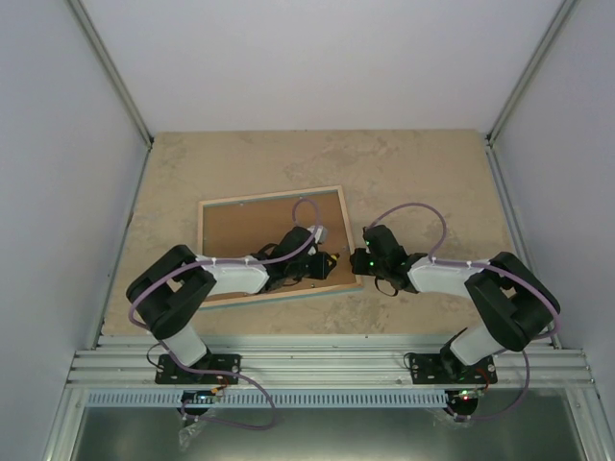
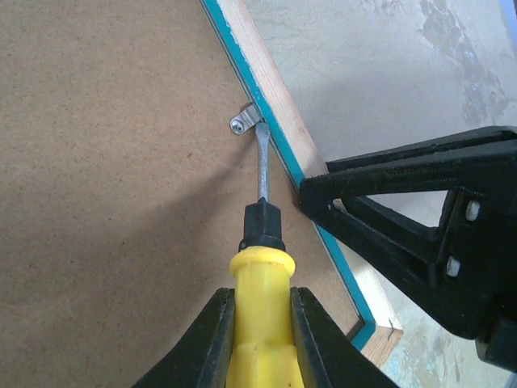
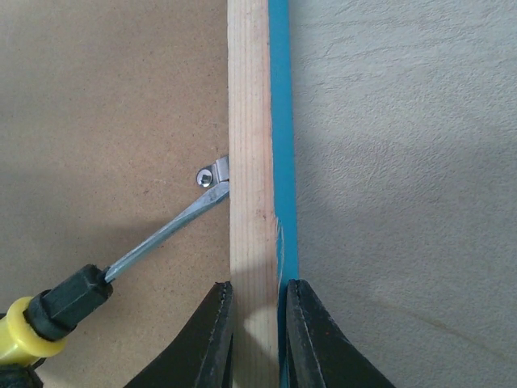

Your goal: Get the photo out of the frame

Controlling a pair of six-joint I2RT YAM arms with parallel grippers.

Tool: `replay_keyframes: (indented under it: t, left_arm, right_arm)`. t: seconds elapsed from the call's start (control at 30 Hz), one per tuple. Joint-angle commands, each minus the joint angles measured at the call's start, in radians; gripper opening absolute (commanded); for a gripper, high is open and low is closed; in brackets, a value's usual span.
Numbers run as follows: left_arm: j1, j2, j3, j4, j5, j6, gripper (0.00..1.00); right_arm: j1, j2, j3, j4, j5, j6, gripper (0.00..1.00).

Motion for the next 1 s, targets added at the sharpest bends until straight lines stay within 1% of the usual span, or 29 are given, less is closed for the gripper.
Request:
replay_keyframes:
  t: [0.0,0.2,0.47,0.67,0.87,0.97]
  left_arm:
    - [-0.005,0.021,0.031,0.010,-0.026,-0.005,0.00]
    - [-0.005,0.029,0.034,-0.002,-0.032,-0.014,0.00]
    - [-0.005,0.026,0.032,-0.042,-0.110,-0.050,0.00]
    - [-0.005,0.018,0.029,-0.040,-0.088,-0.055,0.00]
    - [-0.005,-0.036,0.001,-0.035,-0.071,-0.065,0.00]
    - [-0.005,-0.081,-0.012,-0.045,-0.092,-0.067,0.00]
  right_arm:
    - [0.010,0.005,0.001,0.060,-0.046,0.033,0.00]
    - [0.010,0.006,-0.001,0.058,-0.045,0.036,0.00]
    - [0.010,-0.003,-0.007,0.059,-0.041,0.041,0.00]
    - [0.010,-0.011,-0.008,0.051,-0.036,0.044,0.01]
    - [0.010,-0.018,-0.004,0.035,-0.021,0.044,0.00]
    - [0.008,-0.025,-0.001,0.030,-0.021,0.040,0.01]
